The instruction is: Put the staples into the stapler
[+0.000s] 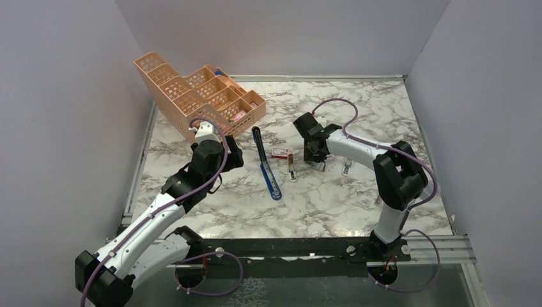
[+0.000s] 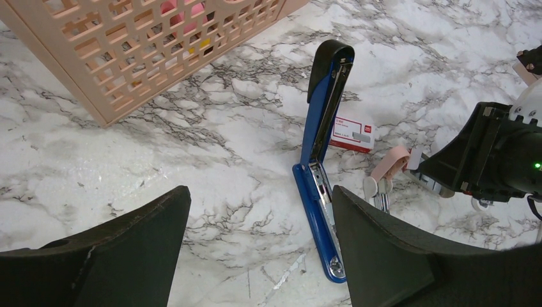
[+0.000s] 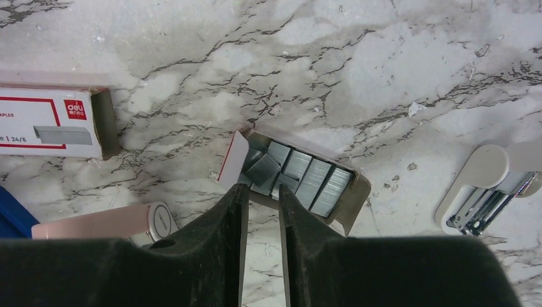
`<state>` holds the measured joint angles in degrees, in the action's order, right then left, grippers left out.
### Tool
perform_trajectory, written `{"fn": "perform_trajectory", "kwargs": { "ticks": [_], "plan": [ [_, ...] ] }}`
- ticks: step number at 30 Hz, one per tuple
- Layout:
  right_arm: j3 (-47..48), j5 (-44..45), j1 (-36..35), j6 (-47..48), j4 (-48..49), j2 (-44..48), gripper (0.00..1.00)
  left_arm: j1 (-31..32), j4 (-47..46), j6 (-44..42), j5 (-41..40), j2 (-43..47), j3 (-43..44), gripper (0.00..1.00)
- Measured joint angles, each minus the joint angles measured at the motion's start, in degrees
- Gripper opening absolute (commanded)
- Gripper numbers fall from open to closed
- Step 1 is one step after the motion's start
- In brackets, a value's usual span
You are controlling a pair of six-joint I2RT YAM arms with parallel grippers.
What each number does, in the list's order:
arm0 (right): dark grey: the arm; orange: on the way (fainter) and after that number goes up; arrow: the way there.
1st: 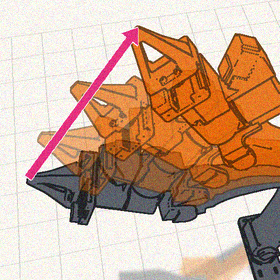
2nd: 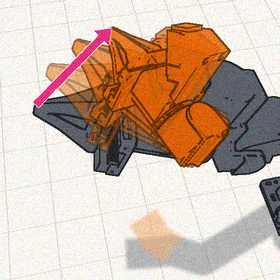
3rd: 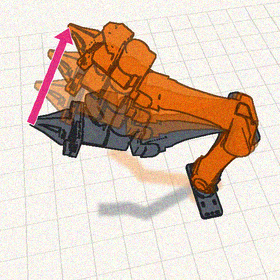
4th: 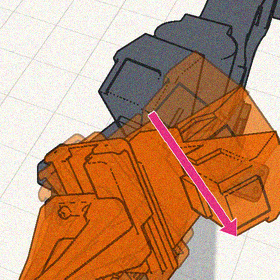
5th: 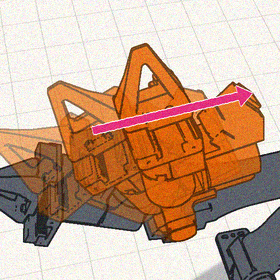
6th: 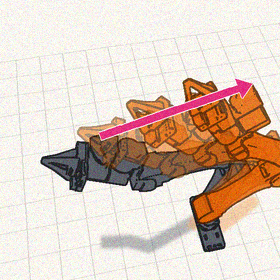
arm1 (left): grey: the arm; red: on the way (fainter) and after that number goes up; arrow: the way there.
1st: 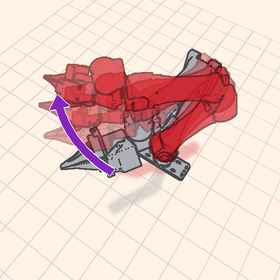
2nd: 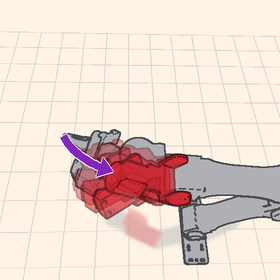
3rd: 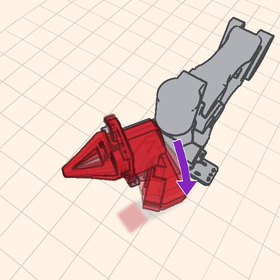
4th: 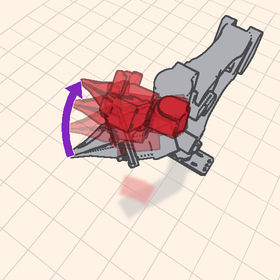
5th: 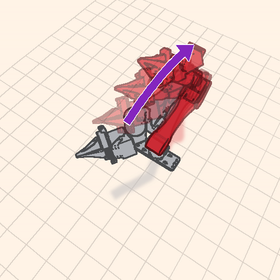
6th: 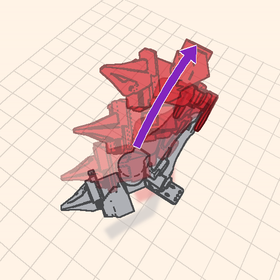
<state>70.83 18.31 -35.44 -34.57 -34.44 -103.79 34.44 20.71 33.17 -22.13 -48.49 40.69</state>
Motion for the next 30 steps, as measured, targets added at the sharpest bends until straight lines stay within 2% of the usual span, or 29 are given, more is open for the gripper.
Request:
{"fn": "perform_trajectory", "kwargs": {
  "ticks": [6, 26, 30],
  "plan": [
    [-0.2, -0.2, 0.3, -2.4, 0.0, -1.4, 0.37, 0.0, 0.0, 0.0, -0.2, 0.0, 0.0, 0.82],
    [-0.8, 1.8, 0.3, -9.0, 0.3, -1.5, 0.38, 0.0, 0.0, 0.0, -0.6, 0.0, 0.0, 0.82],
    [-0.7, 2.9, 0.3, -9.0, 0.3, -1.5, 0.43, 0.0, 0.0, 0.0, -0.7, 0.0, 0.0, 0.82]
  ]
}}
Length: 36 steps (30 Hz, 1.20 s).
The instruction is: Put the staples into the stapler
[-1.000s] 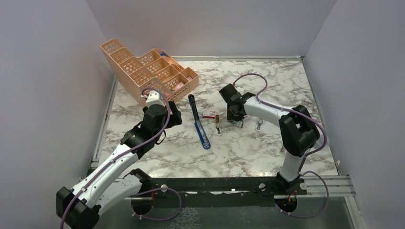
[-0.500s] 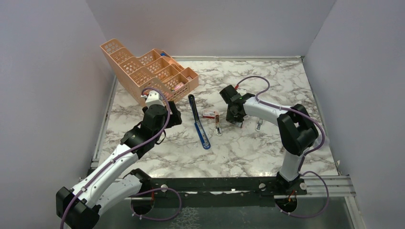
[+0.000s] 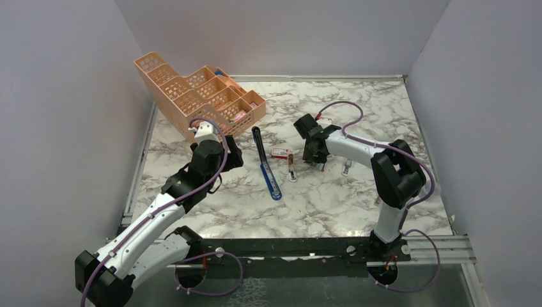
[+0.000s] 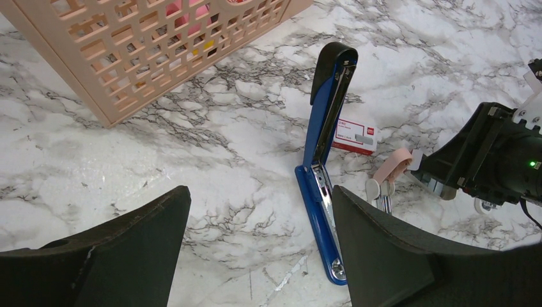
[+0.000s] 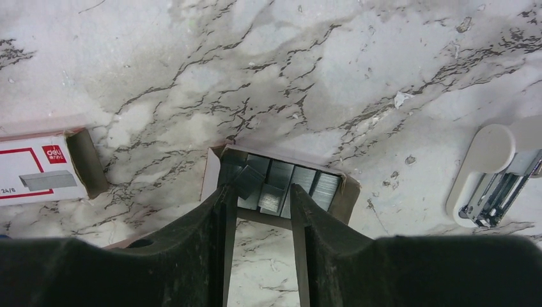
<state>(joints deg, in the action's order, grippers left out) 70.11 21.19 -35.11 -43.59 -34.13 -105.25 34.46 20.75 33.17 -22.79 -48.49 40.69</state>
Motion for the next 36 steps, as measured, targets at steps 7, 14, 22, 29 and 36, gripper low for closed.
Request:
{"fn": "perform_trajectory", "kwargs": {
  "ticks": [7, 14, 22, 29, 36],
  "plan": [
    [0.1, 0.7, 0.0, 0.2, 0.2, 0.0, 0.44, 0.0, 0.0, 0.0, 0.0, 0.0, 0.0, 0.82],
    [0.1, 0.4, 0.0, 1.2, 1.9, -0.1, 0.41, 0.0, 0.0, 0.0, 0.0, 0.0, 0.0, 0.82],
    [0.1, 0.2, 0.0, 1.7, 3.1, -1.3, 0.41, 0.0, 0.0, 0.0, 0.0, 0.0, 0.0, 0.82],
    [0.1, -0.1, 0.0, 2.3, 4.3, -1.6, 0.3, 0.0, 0.0, 0.0, 0.0, 0.0, 0.0, 0.83],
    [0.1, -0.1, 0.3, 2.7, 5.0, -1.6, 0.26, 0.0, 0.0, 0.0, 0.0, 0.0, 0.0, 0.83]
  ]
}}
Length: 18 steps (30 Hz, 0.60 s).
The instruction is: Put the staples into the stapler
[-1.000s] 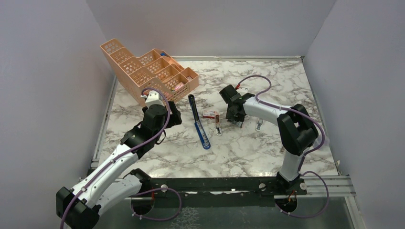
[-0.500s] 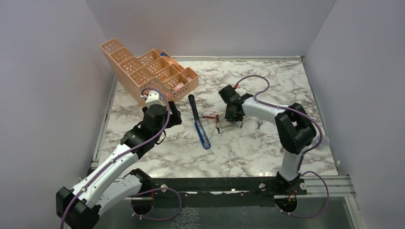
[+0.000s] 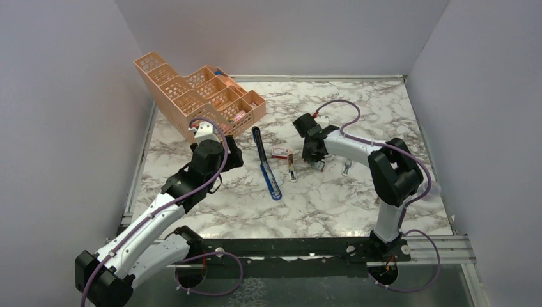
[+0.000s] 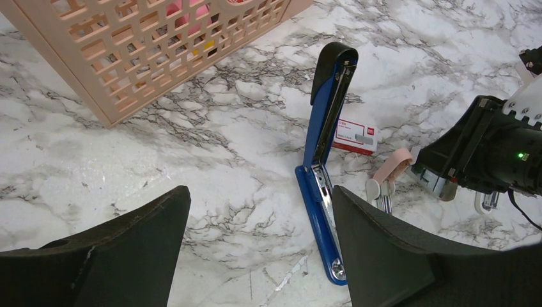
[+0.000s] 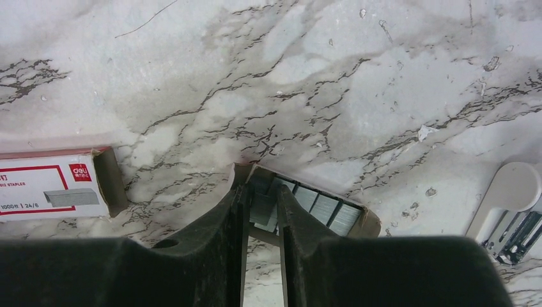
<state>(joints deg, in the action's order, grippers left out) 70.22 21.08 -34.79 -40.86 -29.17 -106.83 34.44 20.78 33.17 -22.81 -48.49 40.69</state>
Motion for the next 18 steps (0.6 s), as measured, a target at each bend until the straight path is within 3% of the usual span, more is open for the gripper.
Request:
{"fn": "perform_trajectory", "kwargs": {
  "ticks": [6, 18],
  "plan": [
    [0.0, 0.0, 0.0, 0.5, 0.0, 0.0, 0.21, 0.0, 0.0, 0.0, 0.0, 0.0, 0.0, 0.83],
    [0.0, -1.2, 0.0, 1.5, 0.0, 2.7, 0.22, 0.0, 0.0, 0.0, 0.0, 0.0, 0.0, 0.83]
  ]
}}
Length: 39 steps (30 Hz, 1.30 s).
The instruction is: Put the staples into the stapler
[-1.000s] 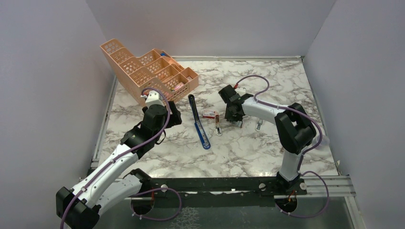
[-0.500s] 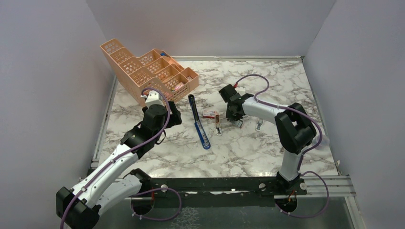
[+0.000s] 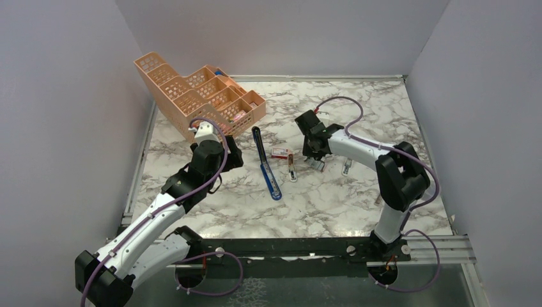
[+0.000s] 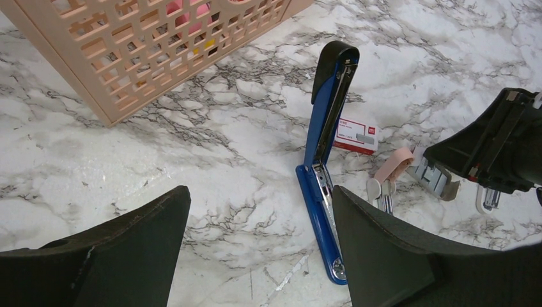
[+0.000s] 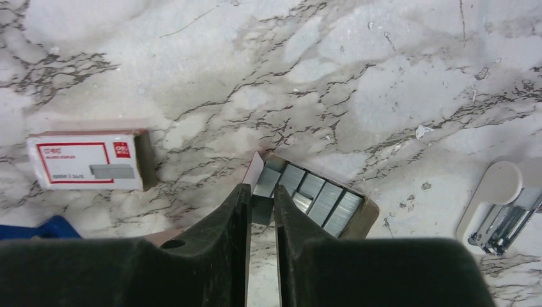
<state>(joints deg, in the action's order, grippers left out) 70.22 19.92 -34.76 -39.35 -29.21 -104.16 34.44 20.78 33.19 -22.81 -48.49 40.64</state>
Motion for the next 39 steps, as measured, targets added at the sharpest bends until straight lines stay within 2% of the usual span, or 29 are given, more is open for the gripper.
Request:
{"fn": "perform_trajectory", "kwargs": {
  "ticks": [14, 28, 39],
  "plan": [
    [-6.7, -10.0, -0.8, 4.3, -0.6, 5.6, 0.22, 0.0, 0.0, 0.2, 0.0, 0.0, -0.3, 0.83],
    [-8.0, -13.7, -8.2, 8.4, -1.1, 4.4, 0.22, 0.0, 0.1, 0.3, 0.0, -0.1, -0.3, 0.83],
    [-6.5, -12.2, -9.6, 8.8, -4.8, 2.4, 0.36, 0.0, 0.1, 0.3, 0.0, -0.3, -0.3, 0.83]
  ]
}}
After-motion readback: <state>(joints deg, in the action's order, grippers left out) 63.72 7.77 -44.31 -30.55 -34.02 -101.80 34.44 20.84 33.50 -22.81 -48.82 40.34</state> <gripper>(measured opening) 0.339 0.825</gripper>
